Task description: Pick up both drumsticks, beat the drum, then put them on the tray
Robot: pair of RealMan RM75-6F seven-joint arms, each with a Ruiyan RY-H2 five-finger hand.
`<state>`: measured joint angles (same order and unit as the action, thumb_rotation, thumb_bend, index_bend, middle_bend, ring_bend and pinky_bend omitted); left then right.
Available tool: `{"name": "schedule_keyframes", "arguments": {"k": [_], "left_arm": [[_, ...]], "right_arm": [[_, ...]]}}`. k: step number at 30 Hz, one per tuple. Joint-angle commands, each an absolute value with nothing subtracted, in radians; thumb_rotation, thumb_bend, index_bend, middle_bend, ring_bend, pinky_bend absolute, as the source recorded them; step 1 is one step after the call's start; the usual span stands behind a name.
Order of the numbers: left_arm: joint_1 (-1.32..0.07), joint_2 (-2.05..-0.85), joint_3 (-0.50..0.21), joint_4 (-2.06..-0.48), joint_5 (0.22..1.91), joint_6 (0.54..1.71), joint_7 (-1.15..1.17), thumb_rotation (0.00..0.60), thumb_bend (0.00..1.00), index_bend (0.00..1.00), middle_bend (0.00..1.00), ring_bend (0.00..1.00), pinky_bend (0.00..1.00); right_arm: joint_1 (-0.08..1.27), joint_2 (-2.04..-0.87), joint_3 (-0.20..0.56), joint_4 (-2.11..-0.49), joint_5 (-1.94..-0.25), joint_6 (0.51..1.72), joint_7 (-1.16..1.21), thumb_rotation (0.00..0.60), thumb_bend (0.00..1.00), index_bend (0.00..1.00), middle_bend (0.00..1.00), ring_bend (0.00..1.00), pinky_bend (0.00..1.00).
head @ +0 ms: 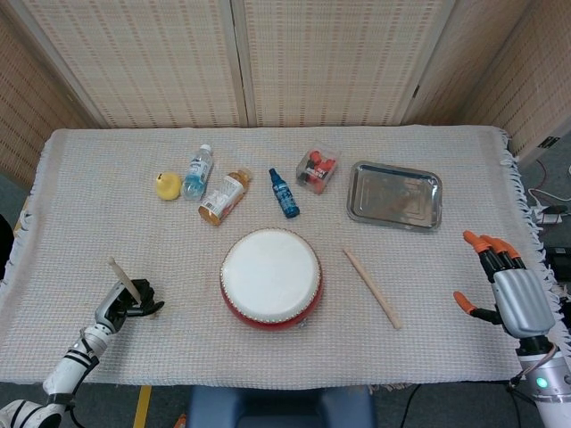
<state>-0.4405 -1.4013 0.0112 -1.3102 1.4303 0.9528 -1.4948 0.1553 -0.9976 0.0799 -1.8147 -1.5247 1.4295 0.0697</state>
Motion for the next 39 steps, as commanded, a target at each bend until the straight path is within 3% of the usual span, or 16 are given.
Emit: {"name": "schedule_keyframes", "arguments": {"k": [1, 15, 24, 31, 39], "left_arm": [[-0.436, -1.408, 0.008, -1.305, 1.429, 0.950, -1.491, 0.571, 0.21, 0.83, 0.86, 0.78, 0.69], [-0.415, -1.447, 0.007, -1.265, 1.448, 0.955, -1.471, 0.600, 0.22, 0.87, 0.89, 0.82, 0.73], [-0.397, -1.475, 0.002, -1.240, 1.445, 0.965, -1.493, 0.600, 0.25, 0.93, 0.94, 0.86, 0.81], [-0.388, -1.498, 0.003, -1.208, 1.460, 0.976, -1.521, 0.600, 0.34, 0.99, 1.00, 0.92, 0.90], [-0.381, -1.514, 0.004, -1.182, 1.466, 0.983, -1.539, 0.600, 0.45, 1.00, 1.00, 0.95, 0.98]], "right_arm": [[0.155, -0.998, 0.080, -1.814, -1.524, 1.429, 0.070, 0.600, 0.25, 0.06, 0.14, 0.00, 0.12], [0.157, -0.996, 0.082, -1.821, -1.518, 1.424, 0.064, 0.600, 0.25, 0.06, 0.14, 0.00, 0.12], [0.156, -0.995, 0.082, -1.829, -1.519, 1.425, 0.054, 0.600, 0.25, 0.06, 0.14, 0.00, 0.12], [0.152, -0.993, 0.082, -1.838, -1.523, 1.435, 0.045, 0.600, 0.25, 0.06, 0.14, 0.00, 0.12], [0.149, -0.989, 0.083, -1.849, -1.527, 1.441, 0.033, 0.600, 0.25, 0.06, 0.14, 0.00, 0.12]]}}
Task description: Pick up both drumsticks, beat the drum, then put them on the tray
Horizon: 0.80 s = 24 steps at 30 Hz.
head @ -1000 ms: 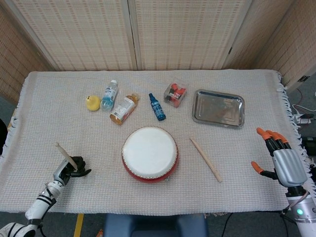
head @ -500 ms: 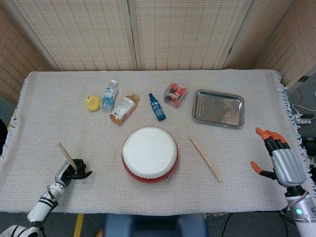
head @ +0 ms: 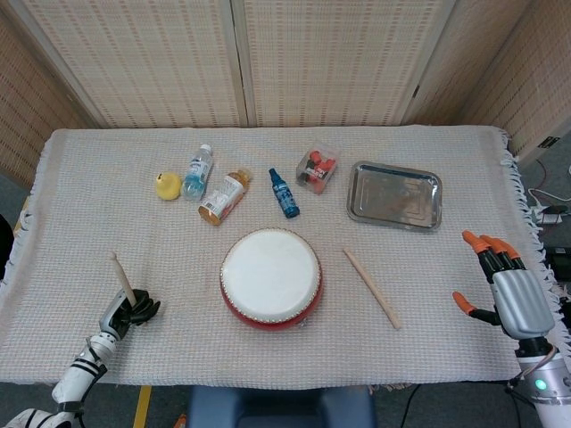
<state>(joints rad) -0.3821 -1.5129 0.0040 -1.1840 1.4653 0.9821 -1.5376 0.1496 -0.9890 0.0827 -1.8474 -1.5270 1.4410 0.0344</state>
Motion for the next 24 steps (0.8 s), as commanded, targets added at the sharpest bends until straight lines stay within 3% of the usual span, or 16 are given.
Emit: {"name": "schedule_keyframes", "arguments": {"k": [1, 15, 24], "left_arm": [[-0.381, -1.515, 0.004, -1.180, 1.466, 0.983, -1.539, 0.600, 0.46, 1.00, 1.00, 0.95, 0.98], [-0.369, -1.541, -0.001, -1.128, 1.473, 1.009, -1.517, 0.600, 0.85, 1.00, 1.00, 1.00, 1.00], [-0.372, -1.465, 0.003, -1.190, 1.523, 1.078, -1.407, 0.600, 0.90, 1.00, 1.00, 1.00, 1.00]], "right_arm": [[0.149, -0.989, 0.083, -1.849, -1.527, 1.442, 0.033, 0.600, 0.25, 0.06, 0.14, 0.00, 0.12], [0.149, -0.994, 0.083, -1.862, -1.527, 1.442, 0.013, 0.600, 0.25, 0.06, 0.14, 0.00, 0.12], [0.151, -0.987, 0.076, -1.860, -1.512, 1.419, 0.015, 0.600, 0.25, 0.06, 0.14, 0.00, 0.12]]}}
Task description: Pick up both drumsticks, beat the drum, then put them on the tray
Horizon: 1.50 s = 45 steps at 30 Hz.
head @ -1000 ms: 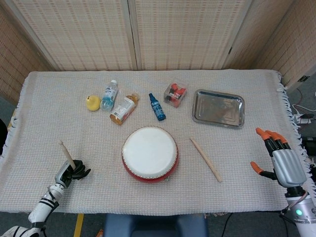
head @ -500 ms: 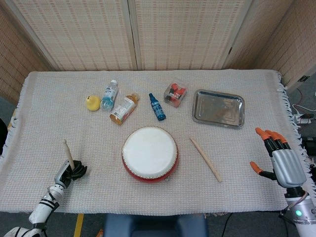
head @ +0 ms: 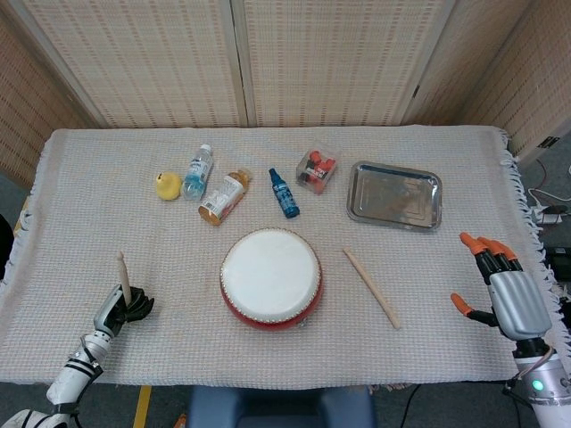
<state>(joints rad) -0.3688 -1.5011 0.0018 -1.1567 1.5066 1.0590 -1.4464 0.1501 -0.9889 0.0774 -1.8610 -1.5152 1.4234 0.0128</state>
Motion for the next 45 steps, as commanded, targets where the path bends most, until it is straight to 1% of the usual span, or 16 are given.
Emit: {"name": "schedule_keyframes", "arguments": {"k": [1, 4, 7, 10, 14, 18, 23, 31, 37, 45], "left_arm": [[-0.376, -1.450, 0.004, -1.204, 1.528, 1.081, -1.390, 0.600, 0.90, 1.00, 1.00, 1.00, 1.00], [-0.385, -1.401, 0.001, -1.248, 1.535, 1.088, -1.302, 0.600, 0.91, 1.00, 1.00, 1.00, 1.00], [-0.387, -1.358, -0.010, -1.289, 1.532, 1.112, -1.140, 0.600, 0.91, 1.00, 1.00, 1.00, 1.00], [-0.378, -1.333, -0.038, -1.329, 1.521, 1.178, -0.851, 0.600, 0.91, 1.00, 1.00, 1.00, 1.00], [-0.370, -1.319, -0.074, -1.391, 1.521, 1.266, -0.527, 0.600, 0.91, 1.00, 1.00, 1.00, 1.00], [-0.372, -1.319, -0.100, -1.430, 1.541, 1.334, -0.286, 0.600, 0.91, 1.00, 1.00, 1.00, 1.00], [-0.392, -1.307, -0.112, -1.467, 1.558, 1.342, -0.157, 0.600, 0.91, 1.00, 1.00, 1.00, 1.00], [-0.414, -1.305, -0.115, -1.475, 1.602, 1.363, 0.026, 0.600, 0.91, 1.00, 1.00, 1.00, 1.00], [-0.420, -1.294, -0.103, -1.503, 1.613, 1.358, 0.079, 0.600, 0.91, 1.00, 1.00, 1.00, 1.00], [-0.425, -1.297, -0.106, -1.512, 1.602, 1.356, 0.094, 0.600, 0.90, 1.00, 1.00, 1.00, 1.00]], "right_arm": [[0.151, -0.986, 0.076, -1.859, -1.510, 1.416, 0.018, 0.600, 0.25, 0.06, 0.14, 0.00, 0.12], [0.153, -0.985, 0.074, -1.850, -1.506, 1.408, 0.030, 0.600, 0.25, 0.06, 0.14, 0.00, 0.12], [0.157, -0.989, 0.067, -1.835, -1.499, 1.386, 0.039, 0.600, 0.25, 0.06, 0.14, 0.00, 0.12], [0.174, -0.990, 0.052, -1.822, -1.483, 1.326, 0.039, 0.600, 0.25, 0.08, 0.14, 0.00, 0.13], [0.207, -1.009, 0.033, -1.805, -1.460, 1.233, 0.027, 0.600, 0.25, 0.08, 0.14, 0.00, 0.13], [0.247, -1.052, 0.021, -1.776, -1.445, 1.144, 0.020, 0.600, 0.25, 0.08, 0.14, 0.00, 0.13], [0.298, -1.137, 0.019, -1.717, -1.402, 1.044, -0.002, 0.600, 0.25, 0.07, 0.13, 0.00, 0.08], [0.358, -1.287, 0.035, -1.598, -1.329, 0.954, -0.038, 0.600, 0.25, 0.04, 0.06, 0.00, 0.00], [0.381, -1.389, 0.044, -1.511, -1.304, 0.951, -0.092, 0.600, 0.25, 0.02, 0.03, 0.00, 0.00], [0.389, -1.472, 0.040, -1.423, -1.337, 0.993, -0.119, 0.600, 0.25, 0.02, 0.03, 0.00, 0.00]]}}
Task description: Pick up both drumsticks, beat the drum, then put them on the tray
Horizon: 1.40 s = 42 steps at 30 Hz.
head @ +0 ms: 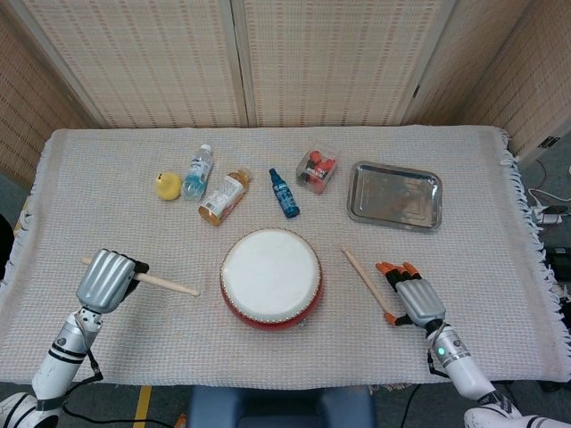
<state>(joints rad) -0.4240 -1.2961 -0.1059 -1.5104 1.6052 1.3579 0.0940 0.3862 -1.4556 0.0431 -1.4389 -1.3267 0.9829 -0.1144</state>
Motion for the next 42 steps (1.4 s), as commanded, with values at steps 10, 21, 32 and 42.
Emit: {"name": "schedule_keyframes", "arguments": {"k": [10, 21, 32, 42], "left_arm": [[-0.425, -1.300, -0.102, -1.512, 1.580, 1.346, 0.064, 0.600, 0.90, 1.00, 1.00, 1.00, 1.00], [-0.426, -1.298, -0.096, -1.508, 1.567, 1.335, 0.048, 0.600, 0.90, 1.00, 1.00, 1.00, 1.00], [-0.420, -1.291, -0.091, -1.511, 1.552, 1.332, 0.040, 0.600, 0.90, 1.00, 1.00, 1.00, 1.00], [-0.421, -1.290, -0.088, -1.507, 1.544, 1.321, 0.028, 0.600, 0.90, 1.00, 1.00, 1.00, 1.00]], "right_arm": [[0.391, -1.473, 0.041, -1.395, -1.331, 1.001, -0.115, 0.600, 0.25, 0.02, 0.03, 0.00, 0.00], [0.416, -1.415, 0.082, -1.347, -1.215, 0.956, -0.216, 0.600, 0.26, 0.06, 0.03, 0.00, 0.00], [0.485, -1.364, 0.125, -1.492, -1.252, 0.854, -0.033, 0.600, 0.30, 0.24, 0.03, 0.00, 0.00], [0.548, -1.493, 0.119, -1.395, -1.230, 0.823, -0.097, 0.600, 0.35, 0.39, 0.03, 0.00, 0.00]]}}
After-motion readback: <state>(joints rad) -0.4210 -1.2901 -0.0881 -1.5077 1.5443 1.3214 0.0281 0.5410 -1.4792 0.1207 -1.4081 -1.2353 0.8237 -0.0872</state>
